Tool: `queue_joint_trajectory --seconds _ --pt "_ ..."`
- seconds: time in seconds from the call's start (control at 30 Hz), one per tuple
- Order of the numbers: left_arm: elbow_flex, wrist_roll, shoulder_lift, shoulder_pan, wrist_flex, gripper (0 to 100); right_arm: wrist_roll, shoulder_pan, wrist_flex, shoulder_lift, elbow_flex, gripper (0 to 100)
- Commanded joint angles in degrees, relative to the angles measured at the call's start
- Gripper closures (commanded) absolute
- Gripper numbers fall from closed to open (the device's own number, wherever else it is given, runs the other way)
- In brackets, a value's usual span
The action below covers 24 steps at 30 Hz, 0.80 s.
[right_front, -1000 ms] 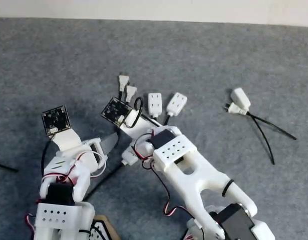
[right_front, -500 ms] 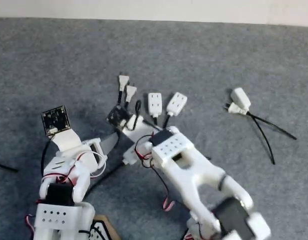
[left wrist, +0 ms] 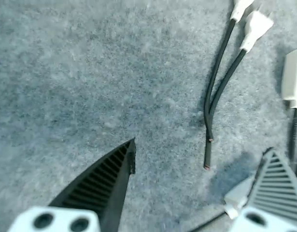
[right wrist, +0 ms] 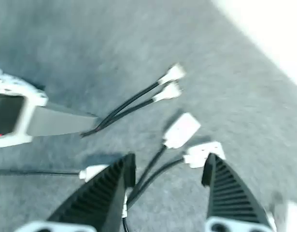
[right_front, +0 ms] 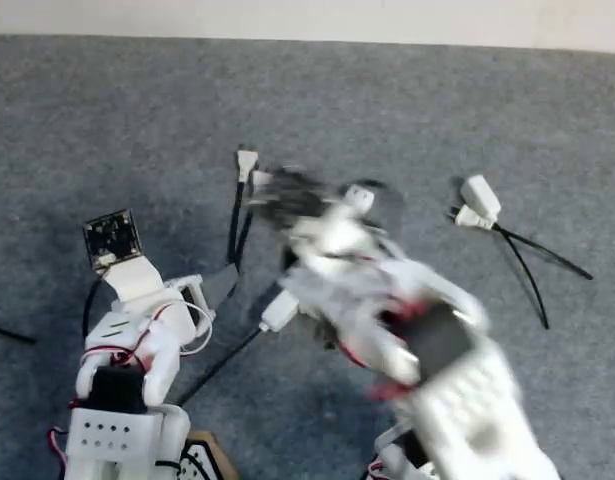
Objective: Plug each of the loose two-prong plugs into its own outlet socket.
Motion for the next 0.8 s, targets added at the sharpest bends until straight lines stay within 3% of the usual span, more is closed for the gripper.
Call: queue_joint_trajectory --seconds 0.0,0.17,0.33,0.5,0.77 --pt "-11.65 -0.09 2.51 1.89 7.3 61 -2.55 10.15 3.21 -8.75 4.18 78.2" --pt "-28.53 -0.7 20.44 5.67 14.77 61 -2.46 21.76 -7.87 -18.51 28.0 78.2" --pt "-39.52 -10.73 45.32 11.56 21.27 61 -1.67 28.26 -22.9 -19.56 46.81 78.2" --pt "-44.35 -18.02 61.93 14.64 21.1 67 -5.54 30.37 -32.31 -16.92 56.48 78.2" --pt "-47.43 -23.12 73.1 17.71 15.3 68 -6.15 30.73 -37.58 -16.22 62.29 78.2"
